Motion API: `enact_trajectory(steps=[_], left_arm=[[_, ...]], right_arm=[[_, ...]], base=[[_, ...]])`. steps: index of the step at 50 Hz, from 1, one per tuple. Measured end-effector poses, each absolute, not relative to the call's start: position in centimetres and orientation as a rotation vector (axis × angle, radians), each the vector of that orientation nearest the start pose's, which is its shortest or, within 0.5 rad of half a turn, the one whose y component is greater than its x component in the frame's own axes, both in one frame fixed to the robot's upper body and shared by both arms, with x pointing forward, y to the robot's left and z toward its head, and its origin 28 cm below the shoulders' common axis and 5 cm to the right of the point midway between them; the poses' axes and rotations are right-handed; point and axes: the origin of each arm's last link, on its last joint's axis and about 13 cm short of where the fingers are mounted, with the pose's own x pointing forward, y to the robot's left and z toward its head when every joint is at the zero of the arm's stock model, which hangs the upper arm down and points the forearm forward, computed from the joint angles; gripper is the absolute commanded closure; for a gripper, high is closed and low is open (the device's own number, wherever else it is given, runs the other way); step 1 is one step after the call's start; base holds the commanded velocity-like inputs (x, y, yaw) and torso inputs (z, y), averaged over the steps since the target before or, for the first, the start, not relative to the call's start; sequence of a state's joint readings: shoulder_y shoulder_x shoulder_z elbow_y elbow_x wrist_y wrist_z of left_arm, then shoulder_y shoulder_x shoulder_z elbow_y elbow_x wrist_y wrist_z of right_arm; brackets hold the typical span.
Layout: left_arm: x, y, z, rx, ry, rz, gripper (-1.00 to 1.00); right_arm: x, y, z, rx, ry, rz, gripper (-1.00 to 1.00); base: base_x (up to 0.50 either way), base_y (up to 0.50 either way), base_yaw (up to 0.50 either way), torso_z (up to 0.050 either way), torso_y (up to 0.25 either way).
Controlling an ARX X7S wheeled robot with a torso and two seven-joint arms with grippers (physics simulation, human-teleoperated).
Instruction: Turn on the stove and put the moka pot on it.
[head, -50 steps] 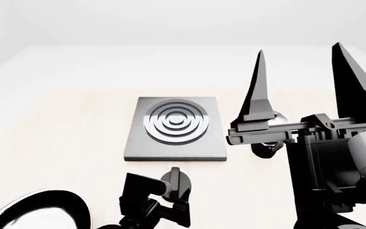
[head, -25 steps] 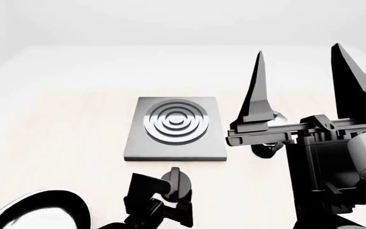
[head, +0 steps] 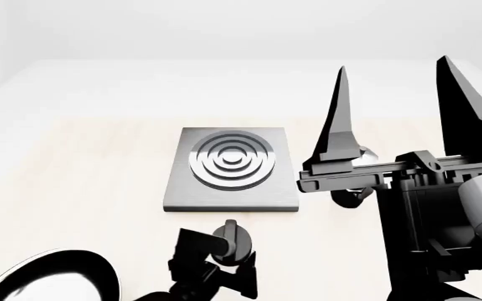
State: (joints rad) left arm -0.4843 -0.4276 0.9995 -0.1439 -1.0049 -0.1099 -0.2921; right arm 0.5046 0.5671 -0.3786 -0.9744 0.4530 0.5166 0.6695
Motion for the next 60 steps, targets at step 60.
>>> enact_trajectory(steps=[60], left_arm=[[24.3,13.0,2.8,-0.153,0.435,-0.589,-1.00]], right_arm=[[18.4,-8.8,23.1,-0.079,-0.706,0.073,-1.00]], base=[[0.00,0.00,0.00,0.000,0.000]])
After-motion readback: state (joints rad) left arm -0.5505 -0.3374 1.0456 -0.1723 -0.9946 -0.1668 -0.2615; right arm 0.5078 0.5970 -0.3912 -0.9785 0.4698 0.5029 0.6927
